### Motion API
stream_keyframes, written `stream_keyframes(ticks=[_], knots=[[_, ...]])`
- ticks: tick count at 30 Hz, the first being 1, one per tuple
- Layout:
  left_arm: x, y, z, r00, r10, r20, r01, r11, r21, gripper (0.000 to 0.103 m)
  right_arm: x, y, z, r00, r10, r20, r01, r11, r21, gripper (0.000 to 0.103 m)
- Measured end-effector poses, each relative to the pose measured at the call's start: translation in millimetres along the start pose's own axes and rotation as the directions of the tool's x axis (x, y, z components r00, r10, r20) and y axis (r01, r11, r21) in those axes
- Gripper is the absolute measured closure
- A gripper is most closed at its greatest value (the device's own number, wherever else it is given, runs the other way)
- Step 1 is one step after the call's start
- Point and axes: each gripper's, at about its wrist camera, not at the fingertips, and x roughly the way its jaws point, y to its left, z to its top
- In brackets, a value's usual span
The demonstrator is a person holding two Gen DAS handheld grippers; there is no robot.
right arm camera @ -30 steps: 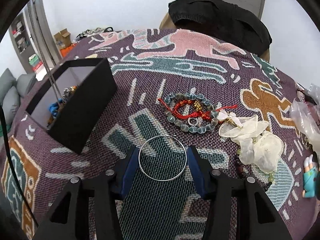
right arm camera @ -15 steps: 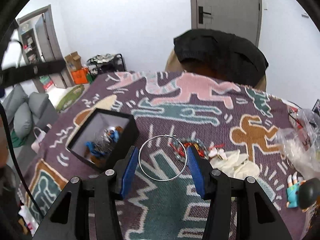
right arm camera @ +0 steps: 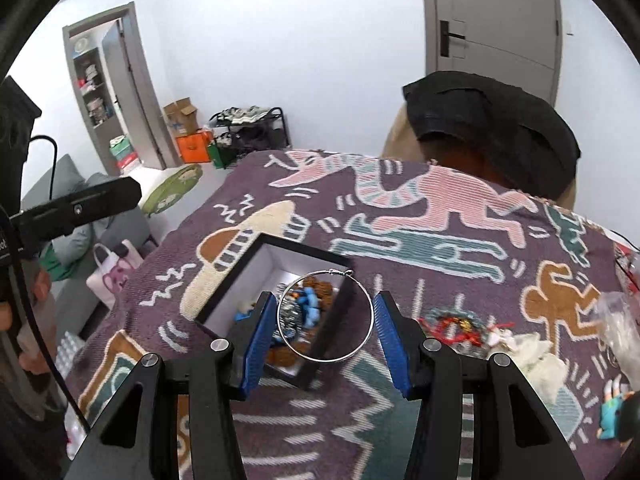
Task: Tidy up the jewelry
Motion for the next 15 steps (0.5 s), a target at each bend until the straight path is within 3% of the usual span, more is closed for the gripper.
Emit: stream_keyframes(ticks=[6,8,9,15], knots=[[-4,24,-7,1.000,0.018,-0.005,-0.018,0.999,-0.048,0.023,10,24,10,0.999,0.045,0.015,-0.045,0.999,-0.031,0.050],[-5,26,-8,1.000,0.025,-0.008,-0.026,0.999,-0.048,0.023,15,30,12,0.999,0.045,-0.001,-0.045,0.998,-0.045,0.026],[-5,27,-9,0.999,0.030,-0.011,-0.031,0.998,-0.046,0.023,16,32,12,0.999,0.038,-0.006,-0.038,0.998,-0.042,0.022],[-3,25,-10,0.999,0.040,-0.015,-0.040,0.998,-0.042,0.023,8,18,2,1.000,0.026,-0.010,-0.026,1.000,0.013,0.022]])
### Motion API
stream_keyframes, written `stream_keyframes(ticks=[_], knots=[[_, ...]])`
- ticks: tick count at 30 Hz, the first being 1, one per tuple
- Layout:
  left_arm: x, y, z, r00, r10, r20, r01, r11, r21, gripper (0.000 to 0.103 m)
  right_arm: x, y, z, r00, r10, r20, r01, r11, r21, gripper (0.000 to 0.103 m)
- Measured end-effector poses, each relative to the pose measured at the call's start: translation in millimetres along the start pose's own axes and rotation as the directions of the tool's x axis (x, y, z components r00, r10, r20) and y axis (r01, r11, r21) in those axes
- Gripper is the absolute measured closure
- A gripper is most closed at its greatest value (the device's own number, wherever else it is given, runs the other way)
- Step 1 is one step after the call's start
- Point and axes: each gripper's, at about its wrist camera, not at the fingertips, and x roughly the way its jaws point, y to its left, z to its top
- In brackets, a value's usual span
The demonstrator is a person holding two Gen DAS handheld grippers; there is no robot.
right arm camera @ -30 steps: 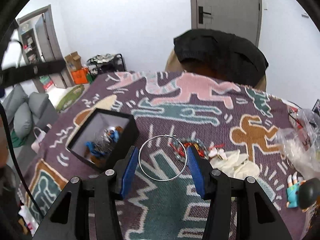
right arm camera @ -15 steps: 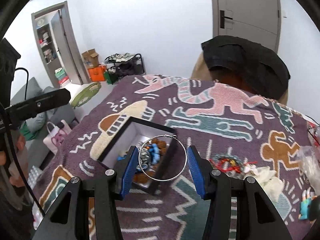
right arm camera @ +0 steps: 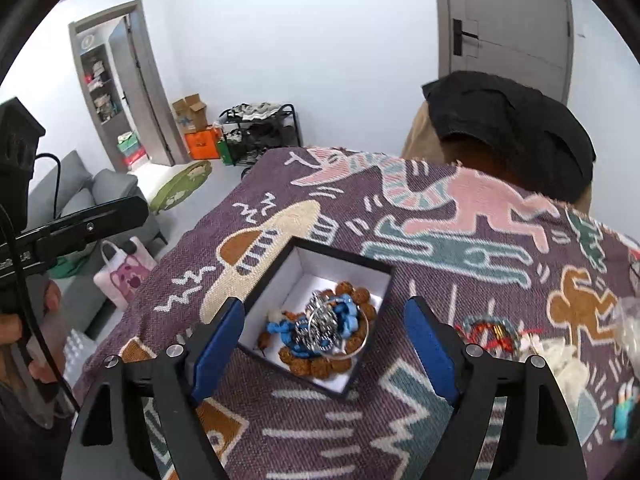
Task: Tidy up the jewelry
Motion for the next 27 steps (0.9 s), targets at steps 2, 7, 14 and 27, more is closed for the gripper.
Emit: stream_keyframes(ticks=[2,7,14,27], knots=[[2,-4,0,1.000,-0.009,-0.003,0.009,1.000,0.000,0.023,-7,-11,-6,1.000,-0.007,-0.002,0.007,0.999,0.037,0.022],[8,-23,-1,0.999,-0.030,-0.013,0.031,0.999,0.023,0.022,-35,-40,-24,0.999,-0.031,0.019,0.028,0.989,0.148,0.022],[16,-62,-2,0.997,-0.075,-0.031,0.078,0.994,0.081,0.022,-84,-77,-49,0.990,-0.109,0.093,0.081,0.961,0.263,0.021],[42,-137,-6,0.987,-0.133,-0.090,0.149,0.968,0.202,0.022,-115,-145,-96,0.979,-0.152,0.135,0.073,0.884,0.462,0.021]])
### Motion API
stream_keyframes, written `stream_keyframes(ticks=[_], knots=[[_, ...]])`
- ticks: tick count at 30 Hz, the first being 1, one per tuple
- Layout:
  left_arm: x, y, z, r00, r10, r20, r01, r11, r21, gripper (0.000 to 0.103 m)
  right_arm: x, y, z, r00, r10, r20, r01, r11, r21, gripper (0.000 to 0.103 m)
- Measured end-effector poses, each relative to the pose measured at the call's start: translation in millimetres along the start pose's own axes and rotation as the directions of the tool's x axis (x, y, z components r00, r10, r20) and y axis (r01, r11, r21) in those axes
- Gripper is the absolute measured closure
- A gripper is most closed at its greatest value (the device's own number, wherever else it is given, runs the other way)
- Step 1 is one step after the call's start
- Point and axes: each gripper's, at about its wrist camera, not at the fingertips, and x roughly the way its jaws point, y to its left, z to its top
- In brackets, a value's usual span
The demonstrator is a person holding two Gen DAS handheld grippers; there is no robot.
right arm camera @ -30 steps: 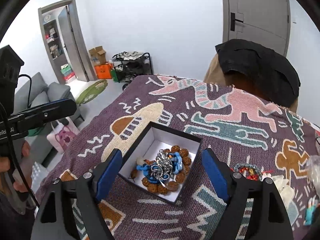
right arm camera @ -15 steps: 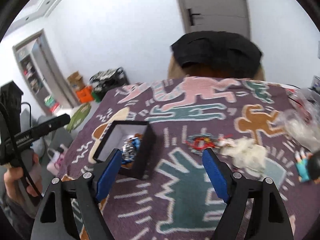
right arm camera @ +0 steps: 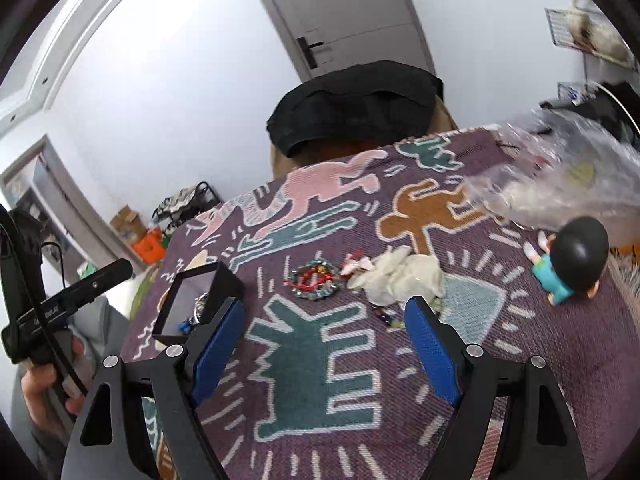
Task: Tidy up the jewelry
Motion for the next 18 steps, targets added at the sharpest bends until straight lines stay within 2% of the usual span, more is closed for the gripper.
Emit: stream_keyframes(ticks=[8,11,14,16,18], knots=[[30,-30,2,0.999,-0.025,-0.048,0.027,0.998,0.051,0.023,1,-30,-7,1.000,-0.009,0.014,0.008,0.998,0.067,0.024],[44,-41,3,0.997,-0.035,-0.076,0.040,0.997,0.072,0.032,4,-41,-10,1.000,-0.006,0.015,0.005,0.996,0.086,0.033],[62,-47,7,0.993,-0.030,-0.111,0.040,0.996,0.084,0.040,6,-51,-12,1.000,-0.008,0.012,0.006,0.995,0.103,0.035],[76,-50,9,0.989,-0.021,-0.144,0.034,0.996,0.088,0.051,8,-58,-13,1.000,-0.008,0.009,0.007,0.994,0.113,0.037],[86,-50,11,0.985,-0.018,-0.171,0.034,0.996,0.088,0.057,10,-64,-13,1.000,-0.008,0.006,0.008,0.993,0.122,0.039]])
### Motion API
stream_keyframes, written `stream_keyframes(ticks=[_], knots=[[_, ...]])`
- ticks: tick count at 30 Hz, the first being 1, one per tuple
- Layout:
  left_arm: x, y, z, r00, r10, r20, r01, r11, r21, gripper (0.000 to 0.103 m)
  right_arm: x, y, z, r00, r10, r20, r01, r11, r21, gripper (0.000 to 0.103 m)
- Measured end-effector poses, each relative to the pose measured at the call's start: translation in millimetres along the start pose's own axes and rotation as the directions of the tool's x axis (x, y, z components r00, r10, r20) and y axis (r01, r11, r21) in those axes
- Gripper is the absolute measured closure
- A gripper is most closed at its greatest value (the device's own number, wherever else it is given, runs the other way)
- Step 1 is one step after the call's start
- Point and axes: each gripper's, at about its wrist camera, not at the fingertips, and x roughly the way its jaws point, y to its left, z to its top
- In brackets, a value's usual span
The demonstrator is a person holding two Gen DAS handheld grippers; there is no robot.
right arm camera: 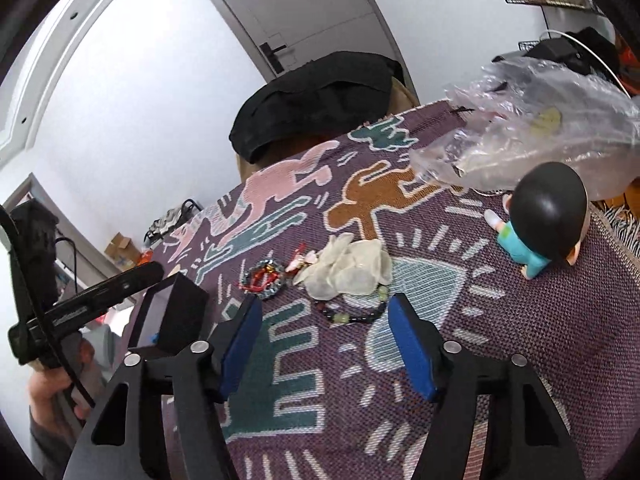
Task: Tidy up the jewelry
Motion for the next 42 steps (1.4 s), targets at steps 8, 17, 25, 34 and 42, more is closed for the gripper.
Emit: stream_keyframes(ticks=[8,17,25,34,42], knots=[[50,3,13,0.990,0.068,-0.124,-0.067,0.998,0.013,0.072,7,-17,1,1.000,0.005,-0.007,-0.005,1.000,0.030,0.039],[92,7,17,0.968,0.105,-0.228,-0.102,0.994,0.025,0.085,22,-30,3,1.000,0.018,-0.025,-0.017,0.999,0.048,0.039],[118,18,16,0.952,0.126,-0.281,-0.127,0.992,0.012,0.087,39,-41,5,0.998,0.032,-0.049,-0.028,0.996,0.084,0.046],[127,22,14,0.950,0.105,-0.294,-0.110,0.994,-0.002,0.094,68,-29,21,0.994,0.054,-0.095,-0.048,0.997,0.060,0.046],[91,19,25,0.978,0.089,-0.191,-0.087,0.996,0.018,0.094,103,-9,24,0.984,-0.002,-0.181,0.002,1.000,-0.001,0.046]])
